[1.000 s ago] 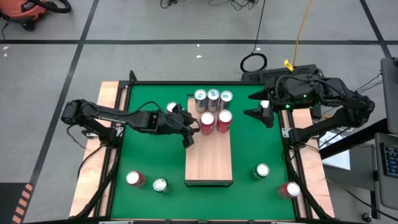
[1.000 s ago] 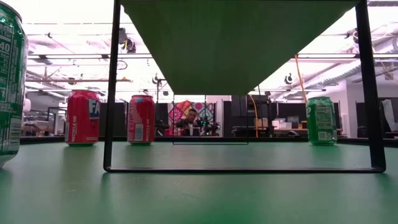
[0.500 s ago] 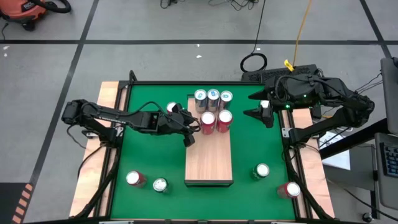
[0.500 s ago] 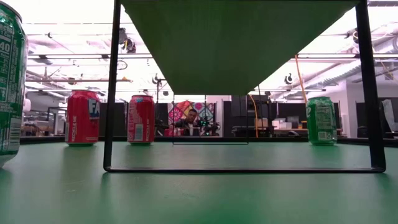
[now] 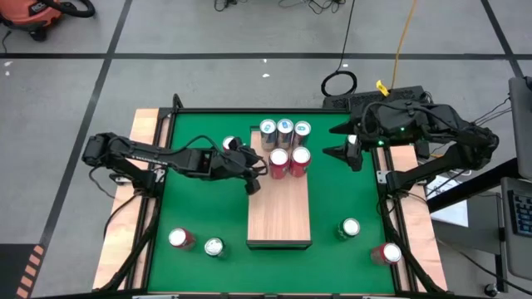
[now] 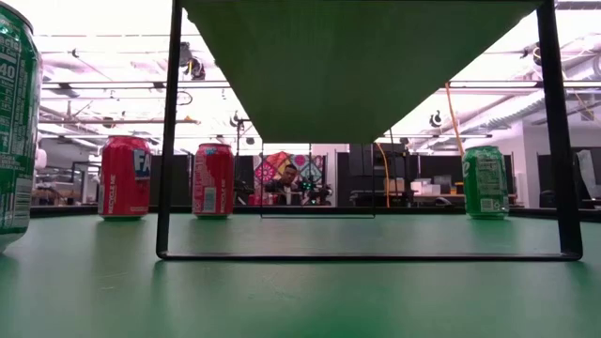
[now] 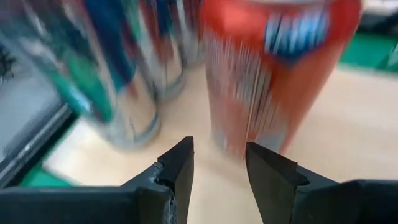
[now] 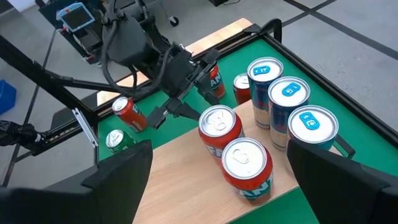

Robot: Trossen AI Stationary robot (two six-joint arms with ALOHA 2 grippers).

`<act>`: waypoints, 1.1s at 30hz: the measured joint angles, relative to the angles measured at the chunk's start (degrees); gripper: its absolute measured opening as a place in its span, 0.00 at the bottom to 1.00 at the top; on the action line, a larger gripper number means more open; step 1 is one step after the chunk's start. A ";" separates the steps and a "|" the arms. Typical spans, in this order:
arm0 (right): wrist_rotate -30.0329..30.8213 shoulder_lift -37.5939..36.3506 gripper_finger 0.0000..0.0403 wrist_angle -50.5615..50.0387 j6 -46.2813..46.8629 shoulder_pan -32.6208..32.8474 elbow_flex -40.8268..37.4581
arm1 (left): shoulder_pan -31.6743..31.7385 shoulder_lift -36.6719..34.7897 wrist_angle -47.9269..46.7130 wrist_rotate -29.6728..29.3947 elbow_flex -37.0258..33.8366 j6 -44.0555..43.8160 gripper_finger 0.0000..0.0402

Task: Place canned beverage on shelf
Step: Put the orange soda can on the shelf aligned with the other orange soda can

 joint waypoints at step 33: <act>0.26 0.00 0.91 0.04 -1.05 0.00 0.00 | -1.46 0.56 4.62 9.32 -0.01 1.69 0.05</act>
